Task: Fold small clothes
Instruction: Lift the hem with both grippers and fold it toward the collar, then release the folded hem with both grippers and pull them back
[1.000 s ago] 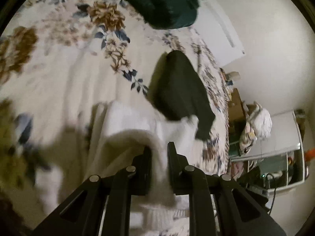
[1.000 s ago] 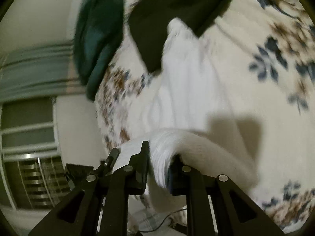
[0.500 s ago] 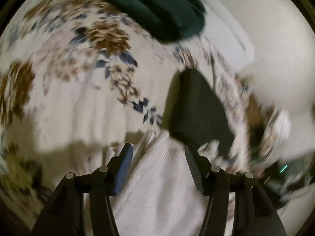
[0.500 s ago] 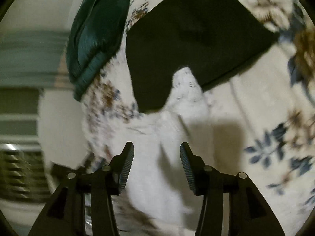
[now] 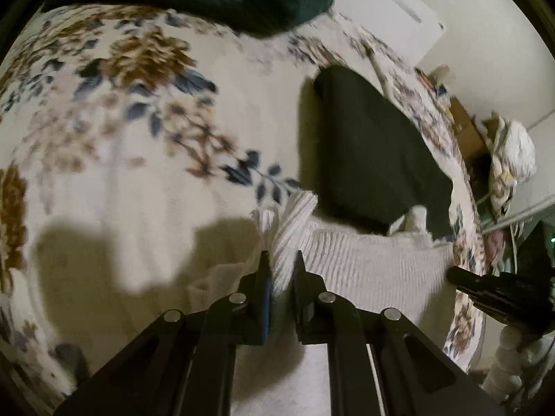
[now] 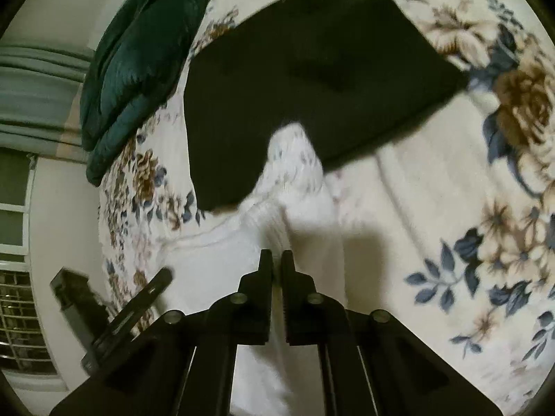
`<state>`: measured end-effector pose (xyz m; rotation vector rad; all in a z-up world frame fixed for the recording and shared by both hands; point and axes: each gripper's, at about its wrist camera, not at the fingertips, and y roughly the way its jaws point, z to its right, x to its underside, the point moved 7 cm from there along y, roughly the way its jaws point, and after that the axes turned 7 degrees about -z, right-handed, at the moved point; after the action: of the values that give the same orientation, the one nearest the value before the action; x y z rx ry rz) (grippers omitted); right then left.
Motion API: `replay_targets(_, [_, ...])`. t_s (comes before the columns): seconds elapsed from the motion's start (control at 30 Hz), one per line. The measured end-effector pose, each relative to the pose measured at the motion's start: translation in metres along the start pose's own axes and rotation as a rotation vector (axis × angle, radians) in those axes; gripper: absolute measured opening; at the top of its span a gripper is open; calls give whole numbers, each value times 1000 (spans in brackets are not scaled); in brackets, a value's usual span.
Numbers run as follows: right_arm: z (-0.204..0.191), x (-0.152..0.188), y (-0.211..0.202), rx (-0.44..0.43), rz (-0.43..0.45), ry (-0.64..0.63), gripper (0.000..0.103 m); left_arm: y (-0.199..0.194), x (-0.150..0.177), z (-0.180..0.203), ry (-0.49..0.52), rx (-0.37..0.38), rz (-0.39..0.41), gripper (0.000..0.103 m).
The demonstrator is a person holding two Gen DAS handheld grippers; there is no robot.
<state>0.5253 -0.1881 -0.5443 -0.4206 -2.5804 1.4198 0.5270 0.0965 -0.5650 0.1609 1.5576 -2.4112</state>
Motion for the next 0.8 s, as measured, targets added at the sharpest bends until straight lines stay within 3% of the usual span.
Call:
replay_targets(0.2, [1, -33, 13, 108, 20, 11, 4, 25, -17, -26, -56, 21, -60, 9])
replay_targets(0.37, [9, -37, 37, 237, -22, -19, 4, 48, -16, -19, 2, -33, -118, 12])
replay_targets(0.8, [10, -29, 34, 267, -37, -27, 5, 40, -11, -14, 36, -102, -99, 15])
